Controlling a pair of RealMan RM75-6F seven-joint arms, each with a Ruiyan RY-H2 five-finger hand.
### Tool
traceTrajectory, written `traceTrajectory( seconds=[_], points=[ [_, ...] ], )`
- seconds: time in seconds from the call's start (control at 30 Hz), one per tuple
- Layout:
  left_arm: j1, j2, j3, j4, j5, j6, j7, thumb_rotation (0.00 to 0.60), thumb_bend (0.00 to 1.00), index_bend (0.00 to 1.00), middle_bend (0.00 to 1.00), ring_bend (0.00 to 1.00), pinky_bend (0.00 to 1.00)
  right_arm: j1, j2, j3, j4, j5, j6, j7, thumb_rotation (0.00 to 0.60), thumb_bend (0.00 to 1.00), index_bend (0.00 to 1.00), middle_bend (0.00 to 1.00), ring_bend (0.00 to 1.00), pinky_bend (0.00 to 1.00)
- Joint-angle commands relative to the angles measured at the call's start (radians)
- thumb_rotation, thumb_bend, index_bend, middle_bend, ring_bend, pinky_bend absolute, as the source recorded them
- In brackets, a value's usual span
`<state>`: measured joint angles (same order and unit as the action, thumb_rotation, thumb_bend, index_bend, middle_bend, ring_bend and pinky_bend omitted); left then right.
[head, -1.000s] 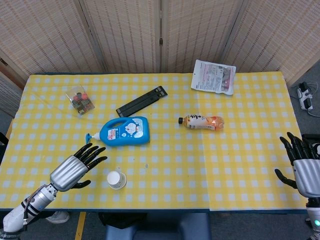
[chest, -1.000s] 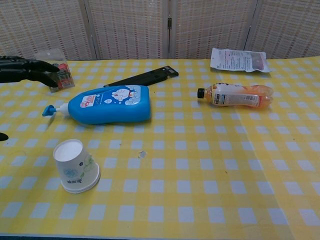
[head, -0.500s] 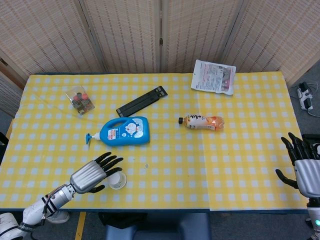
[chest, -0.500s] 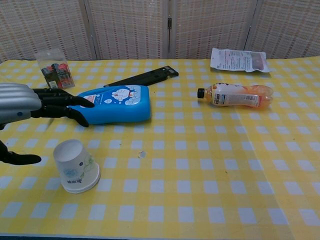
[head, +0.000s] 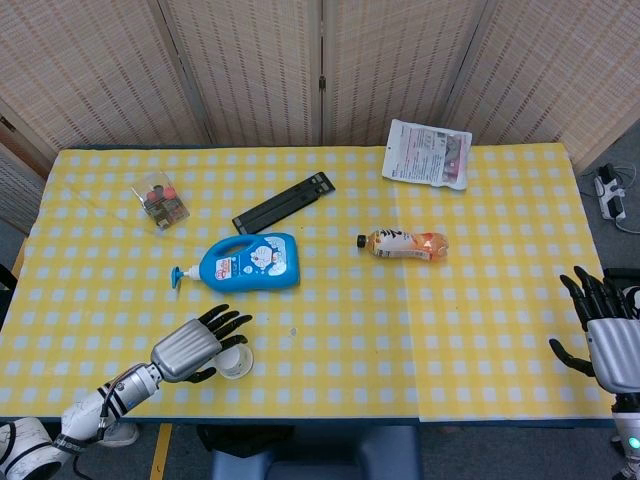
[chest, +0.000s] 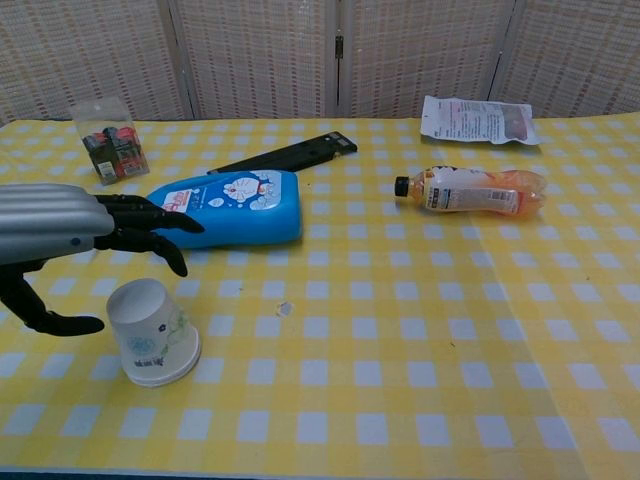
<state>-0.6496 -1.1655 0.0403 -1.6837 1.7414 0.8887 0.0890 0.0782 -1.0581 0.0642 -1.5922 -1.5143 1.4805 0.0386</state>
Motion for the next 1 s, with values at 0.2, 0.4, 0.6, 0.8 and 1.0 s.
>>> traceTrajectory(
  seconds=[0.2,0.4,0.6,0.8,1.0],
  points=[
    [-0.003,-0.008,0.011,0.004,-0.017,0.005,0.006,0.600,0.39,0.26,0.03,0.05,0.02,0.003,-0.001,-0.001,0.002,-0.002,-0.003,0.004,0.600,0.29,0.00,0.00,0.07,0.00],
    [-0.007,-0.012,0.017,0.008,-0.024,0.011,0.009,0.600,0.41,0.28,0.04,0.05,0.03,0.004,-0.003,-0.001,0.005,0.000,-0.009,0.007,0.600,0.29,0.00,0.00,0.07,0.00],
    [-0.010,-0.015,0.023,0.012,-0.027,0.019,0.012,0.600,0.41,0.30,0.05,0.05,0.03,0.005,-0.003,-0.002,0.005,0.001,-0.012,0.007,0.600,0.29,0.00,0.00,0.07,0.00],
    [-0.011,-0.022,0.028,0.018,-0.029,0.031,0.010,0.600,0.41,0.32,0.06,0.05,0.03,0.006,-0.001,-0.002,0.001,0.003,-0.014,0.004,0.600,0.29,0.00,0.00,0.07,0.00],
    [-0.011,-0.030,0.033,0.029,-0.029,0.041,0.003,0.600,0.42,0.33,0.06,0.06,0.04,0.009,-0.001,-0.004,-0.003,0.005,-0.022,0.000,0.600,0.29,0.00,0.00,0.07,0.00]
  ],
)
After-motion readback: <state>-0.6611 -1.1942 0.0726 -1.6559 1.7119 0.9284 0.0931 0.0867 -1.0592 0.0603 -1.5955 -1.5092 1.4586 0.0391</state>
